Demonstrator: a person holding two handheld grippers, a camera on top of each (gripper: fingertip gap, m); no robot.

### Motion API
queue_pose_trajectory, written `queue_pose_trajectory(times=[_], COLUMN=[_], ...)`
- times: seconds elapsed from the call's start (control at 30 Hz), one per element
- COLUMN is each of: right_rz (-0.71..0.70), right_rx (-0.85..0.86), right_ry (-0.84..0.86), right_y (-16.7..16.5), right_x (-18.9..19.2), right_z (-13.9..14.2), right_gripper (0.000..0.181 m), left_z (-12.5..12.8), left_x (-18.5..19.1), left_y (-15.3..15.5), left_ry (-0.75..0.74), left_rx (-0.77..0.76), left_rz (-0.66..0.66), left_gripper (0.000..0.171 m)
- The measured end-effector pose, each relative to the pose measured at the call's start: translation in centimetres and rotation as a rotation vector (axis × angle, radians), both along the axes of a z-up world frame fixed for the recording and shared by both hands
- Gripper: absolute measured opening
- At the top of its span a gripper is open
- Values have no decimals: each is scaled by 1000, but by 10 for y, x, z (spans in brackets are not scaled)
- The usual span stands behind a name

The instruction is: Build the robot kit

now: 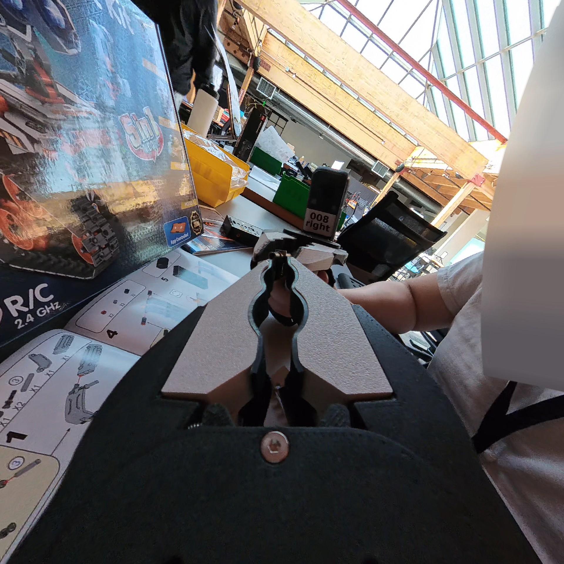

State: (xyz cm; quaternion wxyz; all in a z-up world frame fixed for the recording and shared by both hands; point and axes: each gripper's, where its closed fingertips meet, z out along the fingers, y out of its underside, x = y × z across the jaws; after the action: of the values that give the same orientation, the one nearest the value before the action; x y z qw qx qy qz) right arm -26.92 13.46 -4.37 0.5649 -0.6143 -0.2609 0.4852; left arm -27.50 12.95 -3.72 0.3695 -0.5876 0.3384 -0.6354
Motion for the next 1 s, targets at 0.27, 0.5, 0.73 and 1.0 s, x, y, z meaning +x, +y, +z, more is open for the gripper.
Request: queue_pose_trajectory(times=[0.27,0.5,0.73,1.0], right_rz=[42,75,71,68], right_rx=[-62,-74,-99,-222], right_ry=[47,94,77,148], right_y=[-2,-5,-3,8], right_x=[-3,-3,-3,9], right_z=[0,6,3,0], right_gripper=[11,10,3,3], left_z=[-2,-3,-10,3], left_x=[3,4,10,-13], left_y=[-2,-3,-5,15], left_ry=[8,15,59,-15], left_rx=[-6,-7,14,-8], left_rz=[-13,-20,-13,77], left_gripper=[4,4,4,11])
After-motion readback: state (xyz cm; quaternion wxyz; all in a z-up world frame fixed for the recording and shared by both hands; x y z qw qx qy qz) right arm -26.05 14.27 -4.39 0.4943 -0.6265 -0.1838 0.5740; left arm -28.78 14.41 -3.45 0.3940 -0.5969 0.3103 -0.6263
